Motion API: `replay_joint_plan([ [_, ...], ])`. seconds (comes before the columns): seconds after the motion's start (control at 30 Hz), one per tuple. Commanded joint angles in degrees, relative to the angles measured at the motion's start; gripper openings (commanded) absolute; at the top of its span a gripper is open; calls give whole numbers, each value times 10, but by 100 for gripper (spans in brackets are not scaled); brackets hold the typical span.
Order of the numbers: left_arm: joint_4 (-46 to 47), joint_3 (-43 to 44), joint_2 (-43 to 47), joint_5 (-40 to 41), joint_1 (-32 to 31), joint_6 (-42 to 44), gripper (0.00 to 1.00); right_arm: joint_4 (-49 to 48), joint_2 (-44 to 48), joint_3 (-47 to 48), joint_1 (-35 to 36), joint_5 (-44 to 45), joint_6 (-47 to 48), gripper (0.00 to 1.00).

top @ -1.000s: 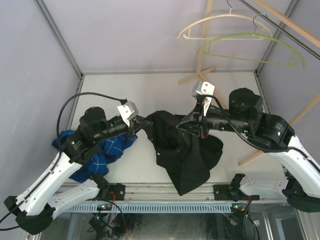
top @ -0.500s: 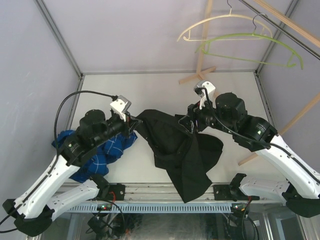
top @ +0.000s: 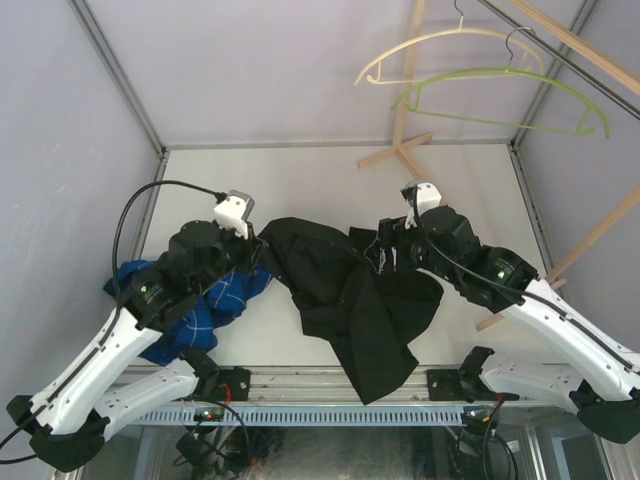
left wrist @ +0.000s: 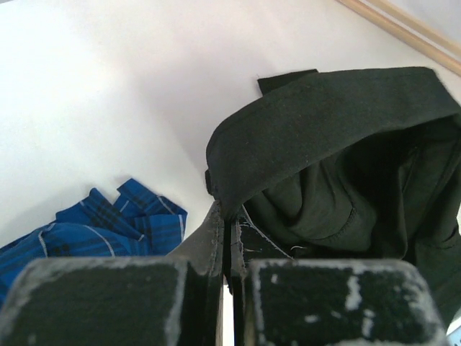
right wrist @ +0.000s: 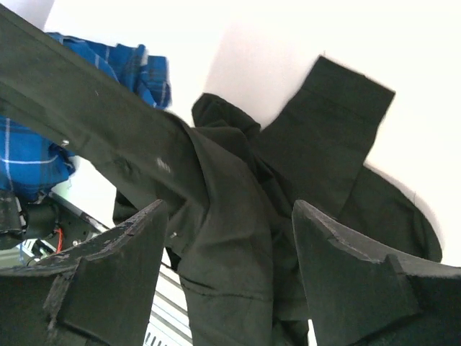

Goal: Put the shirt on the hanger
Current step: Adjust the shirt at the center of the board.

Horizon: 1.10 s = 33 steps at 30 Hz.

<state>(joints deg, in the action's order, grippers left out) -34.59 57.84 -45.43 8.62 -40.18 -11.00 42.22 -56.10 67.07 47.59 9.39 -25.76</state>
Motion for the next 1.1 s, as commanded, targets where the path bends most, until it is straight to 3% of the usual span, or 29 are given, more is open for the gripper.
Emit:
replay_joint_plan([
  [0.0, 6, 2, 17, 61, -2, -31, 0, -8, 32, -32, -3, 54, -80, 70],
  [0.2, -14, 10, 32, 100, -2, -43, 0, -63, 94, -121, -4, 93, -160, 72],
  [0.33, -14, 11, 35, 86, -2, -43, 0, -147, 122, -186, -4, 47, -150, 72],
  [0.47, -16, 13, 29, 70, -2, -42, 0, -181, 123, -208, 5, 22, -165, 60],
  [0.7, -18, 23, 13, 58, -2, -53, 0, -302, 124, -258, 136, 147, -192, 55],
  [1.07, -28, 42, -5, 49, -2, -54, 0, -306, 46, -260, 166, 171, -251, 50],
])
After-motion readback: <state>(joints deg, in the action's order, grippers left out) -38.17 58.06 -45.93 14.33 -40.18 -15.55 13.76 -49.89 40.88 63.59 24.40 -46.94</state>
